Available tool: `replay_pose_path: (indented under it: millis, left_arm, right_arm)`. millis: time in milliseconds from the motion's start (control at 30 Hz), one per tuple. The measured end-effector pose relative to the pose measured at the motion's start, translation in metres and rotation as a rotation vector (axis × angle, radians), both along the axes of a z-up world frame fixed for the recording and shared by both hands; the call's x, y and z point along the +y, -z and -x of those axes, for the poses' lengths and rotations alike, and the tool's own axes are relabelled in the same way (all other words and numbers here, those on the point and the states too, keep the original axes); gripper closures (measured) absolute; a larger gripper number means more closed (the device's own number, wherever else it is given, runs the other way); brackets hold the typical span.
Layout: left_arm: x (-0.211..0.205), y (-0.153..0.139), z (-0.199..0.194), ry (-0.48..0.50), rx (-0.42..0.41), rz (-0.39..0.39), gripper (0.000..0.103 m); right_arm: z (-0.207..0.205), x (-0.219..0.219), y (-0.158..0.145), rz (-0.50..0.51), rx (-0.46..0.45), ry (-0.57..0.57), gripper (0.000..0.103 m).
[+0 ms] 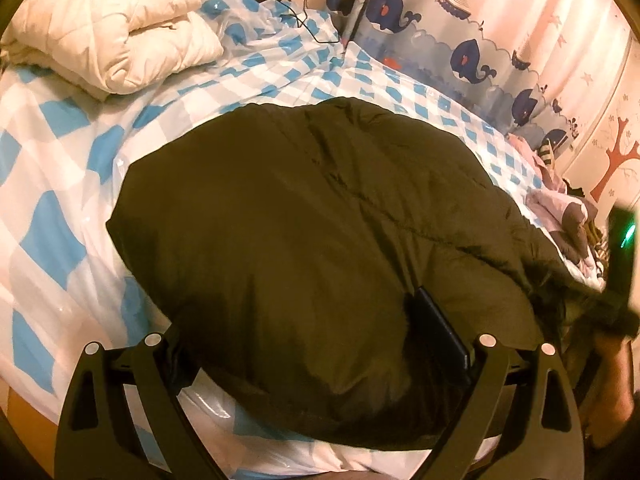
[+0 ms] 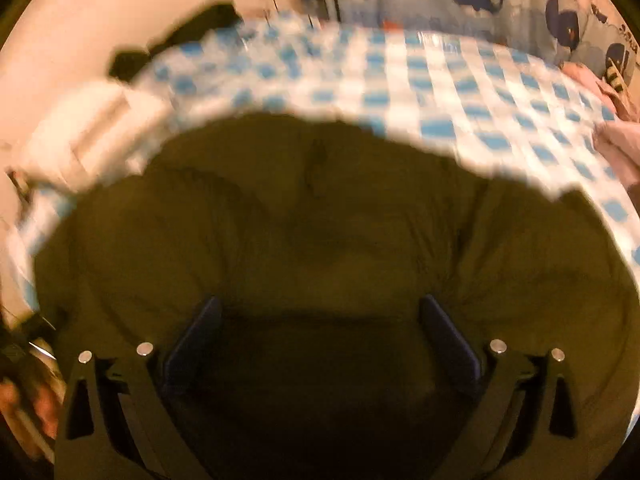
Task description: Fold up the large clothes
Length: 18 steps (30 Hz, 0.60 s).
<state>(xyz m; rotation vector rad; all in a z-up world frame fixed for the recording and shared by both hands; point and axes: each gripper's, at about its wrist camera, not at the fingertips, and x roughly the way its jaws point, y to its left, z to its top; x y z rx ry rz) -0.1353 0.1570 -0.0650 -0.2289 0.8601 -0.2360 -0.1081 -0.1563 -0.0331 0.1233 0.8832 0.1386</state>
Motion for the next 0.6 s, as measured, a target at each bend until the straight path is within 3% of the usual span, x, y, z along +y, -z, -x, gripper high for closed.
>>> replay_pose_path:
  millis: [100,200,267,367,400,467,600]
  left_arm:
    - [-0.002,0.000,0.002,-0.001,-0.011,-0.025,0.013]
    - [-0.003,-0.002,0.005,0.000,-0.020,-0.039,0.013]
    - [-0.002,-0.002,0.004,0.003,-0.018,-0.038,0.013]
    - [0.003,0.001,0.002,0.003,-0.013,-0.028,0.012]
    - [0.004,0.001,0.002,0.002,-0.018,-0.022,0.011]
    - [0.002,0.000,0.002,0.006,-0.023,-0.048,0.011]
    - [0.003,0.002,0.003,0.009,-0.017,-0.044,0.011]
  right_arm:
    - [-0.029,0.002,-0.033,0.006,-0.083,0.028,0.007]
    - [-0.074,0.004,-0.038,0.011,-0.086,0.067,0.007]
    - [-0.102,0.000,-0.026,0.002,-0.051,0.109,0.007]
    - [-0.138,0.003,0.028,0.014,0.130,0.133,0.007]
    - [-0.141,0.005,0.042,0.020,0.166,0.122,0.007]
    - [-0.140,0.004,0.043,0.018,0.156,0.122,0.007]
    - [-0.113,-0.002,0.017,-0.047,0.125,0.087,0.007]
